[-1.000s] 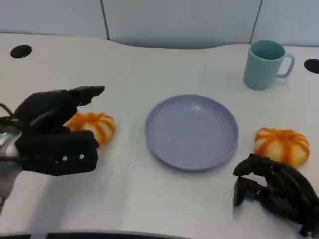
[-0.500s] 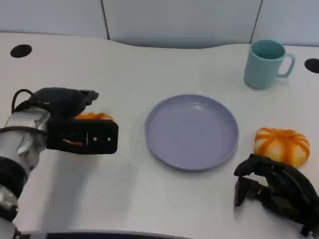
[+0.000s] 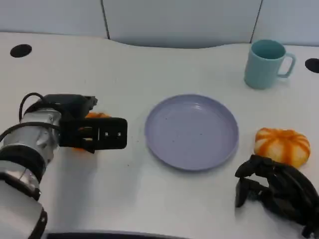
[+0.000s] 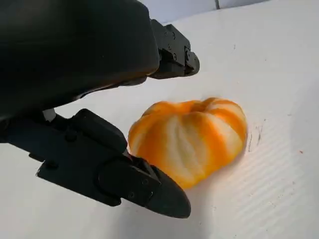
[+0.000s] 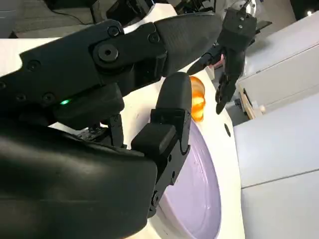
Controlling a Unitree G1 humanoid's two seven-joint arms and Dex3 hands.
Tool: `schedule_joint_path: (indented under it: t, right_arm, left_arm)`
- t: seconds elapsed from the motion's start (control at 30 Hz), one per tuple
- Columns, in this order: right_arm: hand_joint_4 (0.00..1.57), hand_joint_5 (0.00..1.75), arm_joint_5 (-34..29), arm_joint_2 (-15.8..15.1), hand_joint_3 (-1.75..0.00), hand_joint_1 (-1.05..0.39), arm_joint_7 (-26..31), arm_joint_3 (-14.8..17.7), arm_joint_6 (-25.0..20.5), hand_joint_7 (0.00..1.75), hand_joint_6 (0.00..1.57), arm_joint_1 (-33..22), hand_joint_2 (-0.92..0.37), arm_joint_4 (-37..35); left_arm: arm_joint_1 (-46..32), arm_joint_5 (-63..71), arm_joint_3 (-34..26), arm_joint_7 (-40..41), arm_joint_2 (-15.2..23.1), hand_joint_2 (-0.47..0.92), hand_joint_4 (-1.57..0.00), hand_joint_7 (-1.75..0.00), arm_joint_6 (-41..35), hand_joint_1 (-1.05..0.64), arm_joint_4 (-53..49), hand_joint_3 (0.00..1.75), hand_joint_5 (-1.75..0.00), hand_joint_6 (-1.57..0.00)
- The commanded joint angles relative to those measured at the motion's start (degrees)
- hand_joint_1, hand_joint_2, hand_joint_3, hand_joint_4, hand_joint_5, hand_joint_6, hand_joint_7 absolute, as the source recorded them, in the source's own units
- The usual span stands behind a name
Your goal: Grasp the bread from the table and place it into the plate.
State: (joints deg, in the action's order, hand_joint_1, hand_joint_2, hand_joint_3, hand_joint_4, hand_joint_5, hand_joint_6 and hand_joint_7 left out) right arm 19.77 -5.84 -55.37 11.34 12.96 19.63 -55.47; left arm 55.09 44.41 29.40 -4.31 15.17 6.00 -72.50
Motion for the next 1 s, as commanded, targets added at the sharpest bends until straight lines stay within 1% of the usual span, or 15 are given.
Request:
schedule_joint_path:
  t: [0.03, 0.17, 0.27, 0.47, 0.57, 0.67, 0.73, 0.8, 0.9, 1.0]
  right_arm:
    - [0.61, 1.56, 0.1, -0.4, -0.11, -0.51, 0.1, 0.6, -2.0, 0.89, 0.78, -2.3, -0.92, -1.9]
    - [0.62, 1.56, -0.2, -0.6, -0.11, -0.51, 0.7, 0.1, -1.7, 0.88, 0.79, -2.8, -0.92, -0.9]
    - [0.61, 1.57, 0.3, -0.6, -0.11, -0.49, 0.1, 0.3, -2.1, 0.88, 0.79, -2.8, -0.92, -1.0]
    - [0.59, 1.58, -0.3, -1.1, -0.12, -0.53, 0.9, -0.3, -2.8, 0.93, 0.77, -3.2, -0.92, 0.7]
    - [0.59, 1.57, 0.3, -1.1, -0.11, -0.51, 0.4, -0.1, -3.0, 0.94, 0.75, -3.2, -0.92, 0.7]
    - [0.59, 1.59, -0.1, -1.5, -0.11, -0.54, 0.2, -0.4, -3.4, 0.94, 0.76, -3.3, -0.92, 1.0]
    - [0.58, 1.64, -0.1, -1.6, -0.12, -0.53, -0.1, -0.6, -3.0, 0.96, 0.75, -3.5, -0.92, 1.4]
    - [0.58, 1.65, -0.1, -1.4, -0.12, -0.53, 0.2, -0.5, -2.8, 0.97, 0.75, -3.6, -0.92, 1.7]
    - [0.57, 1.66, 0.8, -1.4, -0.12, -0.51, -0.6, -0.2, -4.8, 0.98, 0.74, -3.5, -0.92, 1.7]
    - [0.57, 1.64, 0.7, -1.3, -0.11, -0.52, -0.4, -0.1, -4.8, 0.98, 0.74, -3.8, -0.92, 2.1]
  left_arm:
    - [1.3, -0.9, 0.5, -1.2, -0.2, 0.73, -0.09, -0.01, -1.1, -0.83, -1.6, 0.0, -0.02, -0.14]
    - [1.3, -1.8, 0.3, -1.9, -0.7, 0.73, -0.09, -0.02, -1.5, -0.83, -2.5, 0.0, -0.03, -0.15]
    - [1.4, -2.4, 0.4, -2.2, -1.1, 0.73, -0.1, -0.02, -2.1, -0.81, -3.1, 0.0, -0.03, -0.16]
    - [1.0, -3.4, 0.1, -0.7, -2.1, 0.71, -0.13, -0.02, -3.1, -0.78, -3.8, 0.0, -0.05, -0.18]
    - [1.0, -3.0, 0.9, -0.1, -2.3, 0.72, -0.13, -0.02, -2.3, -0.78, -4.0, 0.0, -0.06, -0.18]
    - [1.2, -2.6, 1.5, 0.2, -2.8, 0.71, -0.12, -0.02, -2.7, -0.77, -4.2, 0.0, -0.05, -0.19]
    - [1.2, -2.5, 1.7, 0.4, -3.1, 0.7, -0.13, -0.03, -2.8, -0.75, -4.3, 0.0, -0.06, -0.2]
    - [0.9, -2.3, 2.1, 0.7, -3.3, 0.7, -0.14, -0.03, -2.9, -0.73, -4.4, 0.0, -0.06, -0.22]
    - [0.6, -1.6, 2.8, 1.4, -3.3, 0.69, -0.16, -0.04, -2.4, -0.7, -4.5, 0.0, -0.08, -0.23]
    - [0.0, -1.0, 3.7, 3.4, -3.2, 0.67, -0.2, -0.04, -1.2, -0.7, -4.6, 0.0, -0.09, -0.26]
